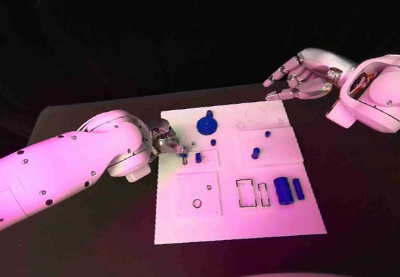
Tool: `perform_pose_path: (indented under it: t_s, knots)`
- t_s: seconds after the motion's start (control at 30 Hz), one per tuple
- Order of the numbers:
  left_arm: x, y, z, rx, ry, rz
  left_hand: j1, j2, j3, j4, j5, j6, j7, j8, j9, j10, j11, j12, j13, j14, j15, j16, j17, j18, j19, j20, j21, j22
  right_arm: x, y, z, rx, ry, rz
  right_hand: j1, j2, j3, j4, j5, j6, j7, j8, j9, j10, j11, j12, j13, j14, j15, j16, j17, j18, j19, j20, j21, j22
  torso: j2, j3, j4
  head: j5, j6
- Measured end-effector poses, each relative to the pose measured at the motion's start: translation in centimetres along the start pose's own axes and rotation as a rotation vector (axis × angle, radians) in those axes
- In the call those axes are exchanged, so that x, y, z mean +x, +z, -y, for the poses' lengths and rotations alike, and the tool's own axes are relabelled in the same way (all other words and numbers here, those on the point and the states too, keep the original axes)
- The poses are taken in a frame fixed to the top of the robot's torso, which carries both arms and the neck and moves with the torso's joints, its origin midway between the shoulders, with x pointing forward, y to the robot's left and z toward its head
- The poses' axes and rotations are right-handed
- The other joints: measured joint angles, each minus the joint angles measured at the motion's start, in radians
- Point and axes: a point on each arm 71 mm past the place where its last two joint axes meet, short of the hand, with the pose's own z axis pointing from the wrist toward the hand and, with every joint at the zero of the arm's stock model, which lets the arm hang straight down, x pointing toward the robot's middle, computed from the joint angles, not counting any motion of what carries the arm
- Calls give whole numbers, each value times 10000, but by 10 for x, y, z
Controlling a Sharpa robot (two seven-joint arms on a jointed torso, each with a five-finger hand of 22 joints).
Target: Assemble the parts on the task board
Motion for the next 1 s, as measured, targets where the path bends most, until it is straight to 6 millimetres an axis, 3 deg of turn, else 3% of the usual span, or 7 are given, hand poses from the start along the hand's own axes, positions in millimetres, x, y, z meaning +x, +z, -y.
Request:
perform_pose_path:
  t_s: [1.0]
  knots:
    - [6, 4, -3, -177, 457, -339, -48, -46, 77, -76, 21, 69, 2, 38, 11, -1, 0, 0, -2, 0, 0, 0, -3, 0, 0, 1, 0, -3, 0, -1, 0, -10, 20, -18, 0, 0, 0, 0, 0, 0, 0, 0, -2, 0, 0, 0, 1, 0, 0, -39, 6, 0, 0, 0, 0, 6, -5, 2, 11, -38, -113]
